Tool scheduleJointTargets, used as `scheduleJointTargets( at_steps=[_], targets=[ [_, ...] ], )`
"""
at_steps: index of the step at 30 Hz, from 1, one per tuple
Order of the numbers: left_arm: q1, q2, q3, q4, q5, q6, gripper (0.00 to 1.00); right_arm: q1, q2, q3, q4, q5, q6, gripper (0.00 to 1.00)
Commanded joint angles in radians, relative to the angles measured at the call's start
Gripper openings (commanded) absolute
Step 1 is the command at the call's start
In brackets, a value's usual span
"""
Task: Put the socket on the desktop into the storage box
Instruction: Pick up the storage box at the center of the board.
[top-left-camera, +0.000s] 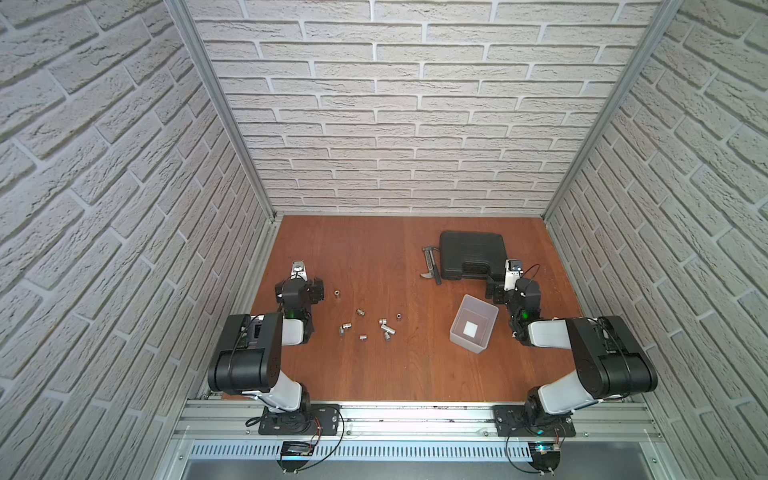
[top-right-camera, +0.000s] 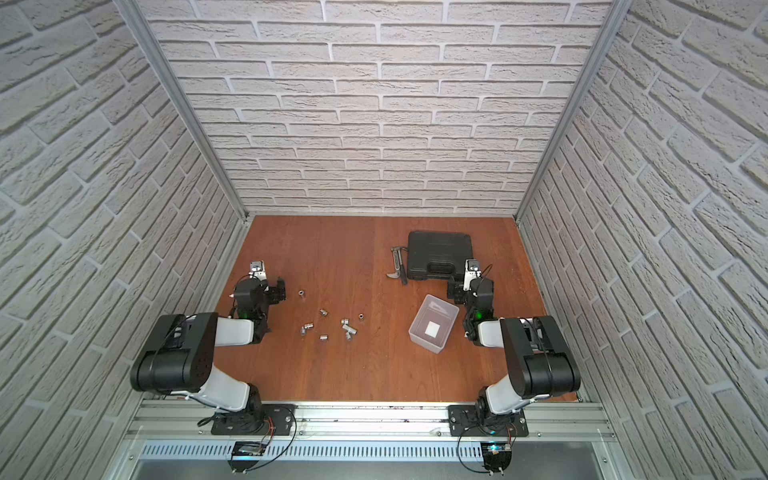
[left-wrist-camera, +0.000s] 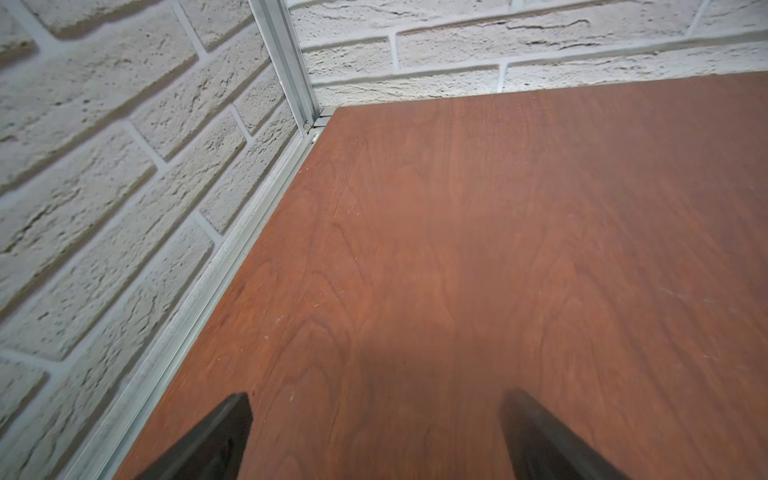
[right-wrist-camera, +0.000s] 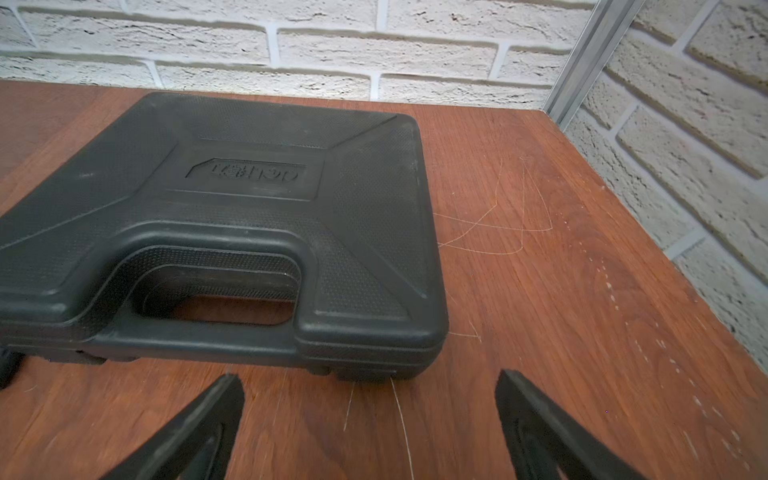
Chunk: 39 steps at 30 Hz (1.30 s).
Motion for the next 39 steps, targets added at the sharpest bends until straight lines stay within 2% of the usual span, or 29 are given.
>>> scheduleJointTargets(
  at_steps=[1,21,22,23,24,26,27,28,30,31,32,34,35,36,39],
  targets=[
    [0.004,0.002,-0.004,0.047,0.009,0.002,0.98,-0.002,-0.021,0.010,0.022,-0.012,-0.008,0.99],
    [0.006,-0.002,-0.005,0.042,0.015,0.000,0.98,-0.003,-0.039,0.003,0.045,-0.005,-0.007,0.99],
    [0.004,-0.024,0.005,0.001,-0.028,-0.015,0.98,0.004,-0.106,0.025,-0.054,0.010,-0.011,0.99],
    [0.016,-0.044,0.000,-0.001,0.017,-0.017,0.98,0.010,-0.202,0.096,-0.286,0.038,-0.002,0.99],
    [0.011,-0.058,-0.001,-0.003,0.011,-0.001,0.98,0.015,-0.261,0.159,-0.427,0.074,0.033,0.99],
    [-0.002,-0.160,0.128,-0.332,-0.066,-0.006,0.98,0.034,-0.376,0.270,-0.703,0.090,0.082,0.99],
    [0.003,-0.187,0.170,-0.422,-0.101,-0.016,0.98,0.045,-0.421,0.302,-0.799,0.104,0.107,0.99],
    [0.002,-0.221,0.201,-0.491,-0.175,-0.036,0.98,0.046,-0.474,0.305,-0.862,0.135,0.187,0.99],
    [-0.002,-0.296,0.281,-0.678,-0.290,-0.136,0.98,0.045,-0.566,0.220,-0.905,0.352,0.433,0.99],
    [-0.007,-0.333,0.340,-0.832,-0.350,-0.228,0.96,0.033,-0.606,0.166,-0.931,0.459,0.589,0.99],
    [-0.014,-0.369,0.404,-0.991,-0.378,-0.341,0.94,-0.012,-0.638,0.158,-0.979,0.372,0.606,0.99],
    [-0.042,-0.435,0.468,-1.132,-0.248,-0.454,0.85,-0.037,-0.636,0.221,-1.111,0.245,0.563,0.93],
    [-0.089,-0.467,0.479,-1.164,-0.197,-0.491,0.83,-0.031,-0.602,0.287,-1.202,0.208,0.531,0.88],
    [-0.142,-0.484,0.490,-1.186,-0.171,-0.515,0.82,-0.021,-0.567,0.355,-1.306,0.199,0.524,0.88],
    [-0.429,-0.452,0.553,-1.247,-0.130,-0.531,0.77,0.026,-0.489,0.525,-1.598,0.270,0.571,0.92]
  ],
)
